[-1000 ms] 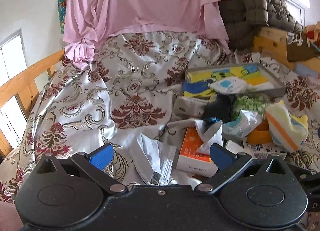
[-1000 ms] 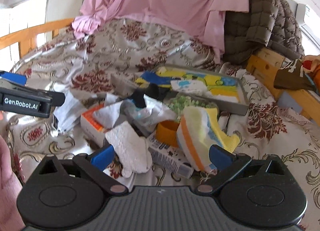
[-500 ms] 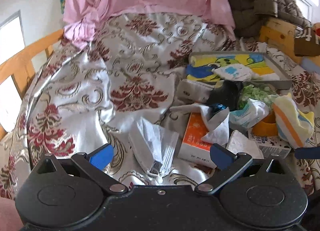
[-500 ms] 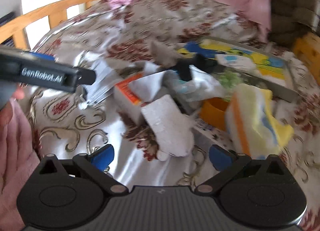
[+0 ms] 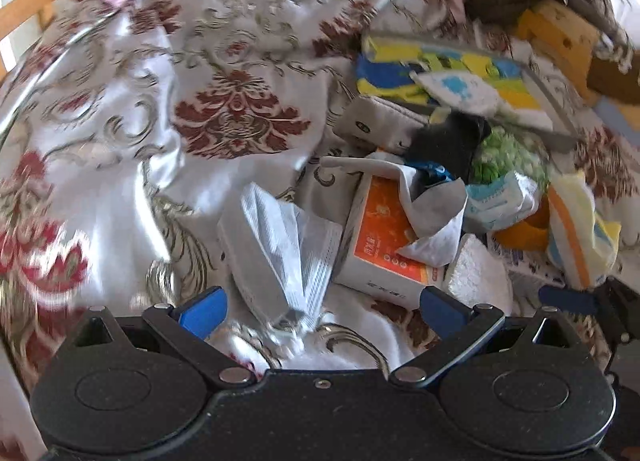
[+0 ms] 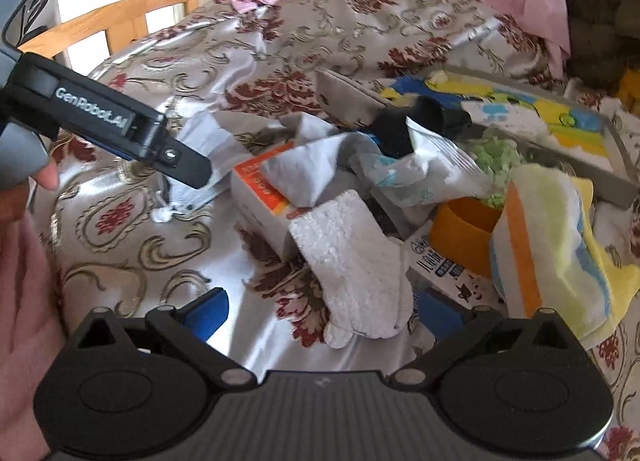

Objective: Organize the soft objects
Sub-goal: 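Grasp the grey face mask with the left tool while the right tool grasps the white foam piece, then lift the mask and foam and carry them over the cartoon tray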

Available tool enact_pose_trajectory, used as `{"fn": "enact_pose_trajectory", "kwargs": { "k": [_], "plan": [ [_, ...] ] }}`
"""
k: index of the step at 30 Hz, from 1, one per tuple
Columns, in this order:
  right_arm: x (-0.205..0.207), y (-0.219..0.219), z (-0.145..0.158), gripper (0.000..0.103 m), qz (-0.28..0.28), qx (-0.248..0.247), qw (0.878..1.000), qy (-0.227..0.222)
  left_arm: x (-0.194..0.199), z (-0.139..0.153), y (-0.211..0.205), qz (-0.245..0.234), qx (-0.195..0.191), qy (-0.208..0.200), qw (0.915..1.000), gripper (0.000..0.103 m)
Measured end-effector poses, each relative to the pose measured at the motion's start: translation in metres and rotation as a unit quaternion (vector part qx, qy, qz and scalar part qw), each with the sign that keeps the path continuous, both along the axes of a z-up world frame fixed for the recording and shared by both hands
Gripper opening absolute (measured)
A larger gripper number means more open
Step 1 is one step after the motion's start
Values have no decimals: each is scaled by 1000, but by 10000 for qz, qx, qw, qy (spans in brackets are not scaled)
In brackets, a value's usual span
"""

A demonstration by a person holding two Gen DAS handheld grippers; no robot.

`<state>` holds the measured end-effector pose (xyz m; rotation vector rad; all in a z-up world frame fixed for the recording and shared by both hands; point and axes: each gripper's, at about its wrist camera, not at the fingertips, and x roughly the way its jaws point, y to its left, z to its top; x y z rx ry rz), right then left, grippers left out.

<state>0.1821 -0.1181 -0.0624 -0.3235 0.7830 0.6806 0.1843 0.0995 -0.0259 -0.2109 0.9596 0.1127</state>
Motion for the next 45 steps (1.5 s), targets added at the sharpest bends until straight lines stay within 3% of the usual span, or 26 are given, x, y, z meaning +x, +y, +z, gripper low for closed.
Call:
{"fn": "enact_pose_trajectory", "kwargs": {
  "k": [3,9,17,30,36,42,45],
  "plan": [
    [10,-4,-4,103,-272,61,9995,132,16,-6,7,-77,170,198,9996,102],
    [24,-13,-12,101,-643,303,9961,515,37,-37,22,135,-23,811,9966,102],
    [38,-7,-23,93,-762,441,9941,630,41,-41,23,203,4,751,9970,101],
    [32,7,-28,70,-530,355,9964,558,38,-40,19,76,93,693,9975,67],
    [29,9,-25,64,-550,340,9963,567,33,-33,13,-97,219,596,9979,44],
    [27,9,-25,63,-551,337,9965,537,31,-31,10,-317,-10,574,9978,20],
    [26,9,-24,63,-532,333,9968,503,30,-31,7,-384,-53,549,9977,19]
  ]
}}
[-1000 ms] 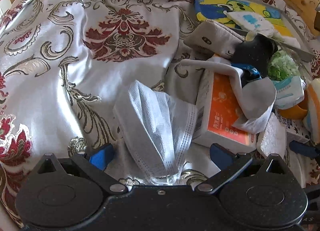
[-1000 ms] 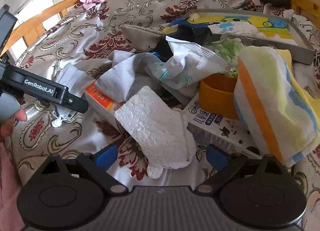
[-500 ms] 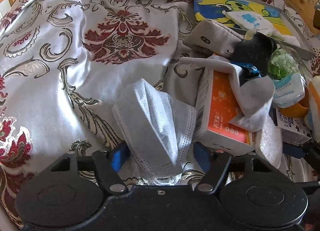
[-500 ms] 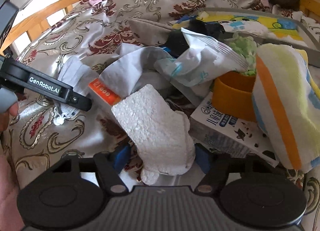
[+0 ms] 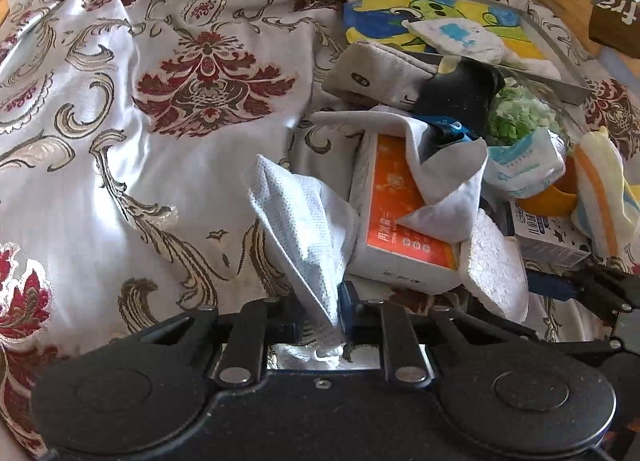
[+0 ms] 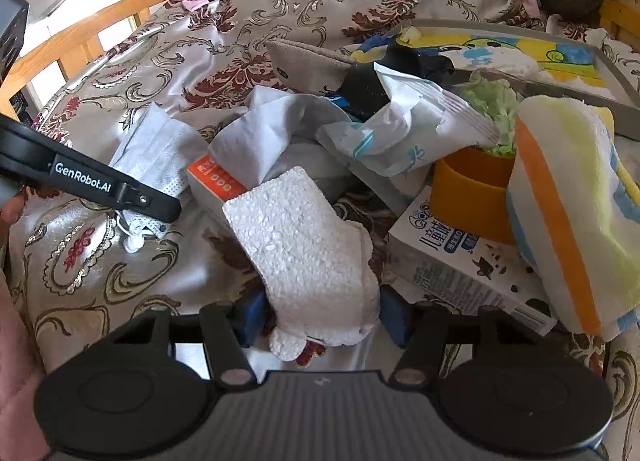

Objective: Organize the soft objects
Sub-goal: 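Lift the mask and foam and carry them over the cartoon tray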

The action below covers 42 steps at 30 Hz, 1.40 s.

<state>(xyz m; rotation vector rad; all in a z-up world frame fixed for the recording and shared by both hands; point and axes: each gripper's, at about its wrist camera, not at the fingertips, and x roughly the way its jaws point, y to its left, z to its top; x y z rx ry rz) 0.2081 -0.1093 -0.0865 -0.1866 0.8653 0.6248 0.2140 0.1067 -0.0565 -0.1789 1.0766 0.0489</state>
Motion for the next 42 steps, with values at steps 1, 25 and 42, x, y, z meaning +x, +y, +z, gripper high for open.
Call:
{"fn": "enact_pose_trajectory", "kwargs": {
  "k": [1,25,42],
  "plan": [
    [0,0,0,63,-8,-3,10000,-3,0,0,1,24,-20,-3,10000,18],
    [-17,-8,33,63,89,512,9963,-684,-19,36,-14,-495,-393,-1339,9890,10],
    [-4,-42,88,63,-572,1198,9775,-1637,-2,76,-39,-826,-337,-2752,9572,14]
  ]
}}
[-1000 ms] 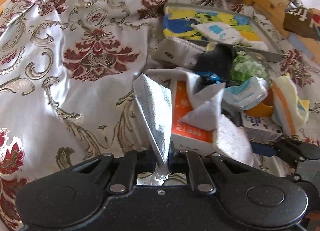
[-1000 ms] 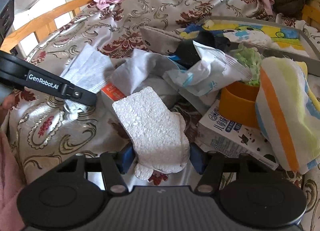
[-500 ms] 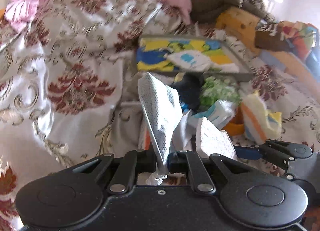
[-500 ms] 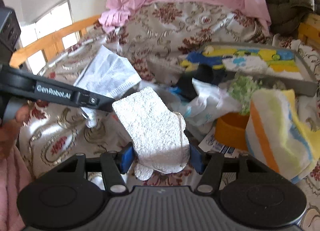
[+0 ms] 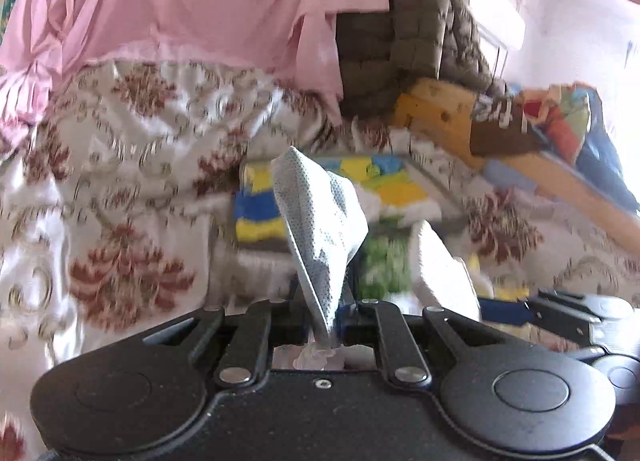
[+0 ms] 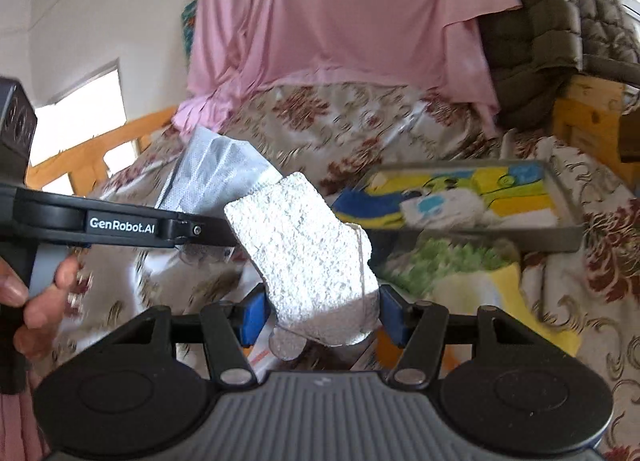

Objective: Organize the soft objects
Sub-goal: 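Lift the mask and foam and carry them over the cartoon tray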

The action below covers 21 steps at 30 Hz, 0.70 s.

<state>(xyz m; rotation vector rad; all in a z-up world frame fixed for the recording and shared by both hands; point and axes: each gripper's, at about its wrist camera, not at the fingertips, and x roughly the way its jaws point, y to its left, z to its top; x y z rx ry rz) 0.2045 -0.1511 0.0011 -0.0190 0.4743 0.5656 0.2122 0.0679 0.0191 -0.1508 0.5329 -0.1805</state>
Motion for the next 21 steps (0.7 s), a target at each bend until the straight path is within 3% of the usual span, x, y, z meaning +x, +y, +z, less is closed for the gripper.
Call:
{"fn": "enact_pose_trajectory", "kwargs": {
  "k": [6,12,15,21],
  "plan": [
    [59,-9,29,63,-371,264,9986,-278,52,18,-5,19,-172,-341,9993,14],
    [141,-15,40,63,-804,401,9948,-475,133,31,1,204,-491,-299,9981,14],
    [185,-26,34,63,-1076,458,9928,-246,174,33,4,290,-684,-236,9970,14],
    [238,-45,11,63,-1393,628,9876,362,244,13,-14,255,-664,60,9974,14]
  ]
}}
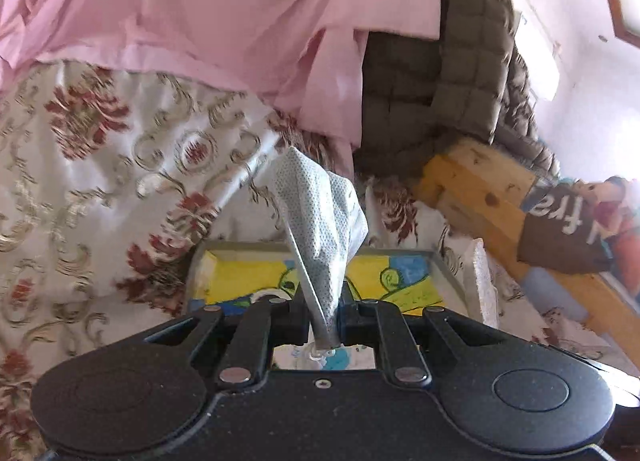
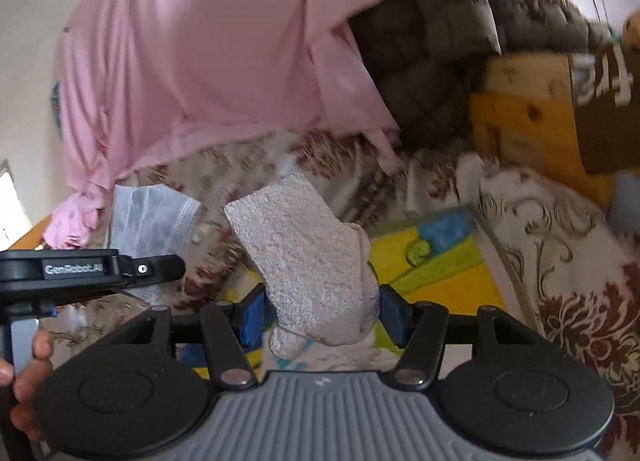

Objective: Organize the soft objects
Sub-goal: 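Lift the mask and foam and carry them over the cartoon tray, then open both tools to drop the mask and foam into the tray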

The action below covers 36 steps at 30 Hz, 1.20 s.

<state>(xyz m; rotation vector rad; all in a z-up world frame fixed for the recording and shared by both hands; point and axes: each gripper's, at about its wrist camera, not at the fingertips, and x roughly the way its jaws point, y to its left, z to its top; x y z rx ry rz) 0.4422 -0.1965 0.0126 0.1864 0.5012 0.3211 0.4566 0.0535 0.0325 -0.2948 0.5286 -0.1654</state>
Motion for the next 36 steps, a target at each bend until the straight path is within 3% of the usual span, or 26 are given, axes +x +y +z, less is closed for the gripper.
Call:
{"fn": "enact_pose_trajectory", "kwargs": {
  "k": [10,13,18,23,29,36],
  "plan": [
    [24,-5,-26,63,-58,-371,9979,526,50,-59,-35,-207,336,1158,9925,14],
    [27,-8,-31,63,-143,-493,9961,713,52,-67,-38,-316,431,1337,9896,14],
    [28,-13,-38,63,-212,-464,9950,859,54,-74,-29,-256,82,1622,9864,14],
    [28,-10,-41,63,-200,-609,9934,953,53,-75,-30,-228,129,1727,9846,14],
    [28,-7,-46,63,-177,-684,9914,1106,53,-76,-32,-237,147,1865,9821,21],
    [26,-8,-48,69,-119,-636,9904,1225,47,-77,-30,-186,296,1984,9795,40]
  ]
}}
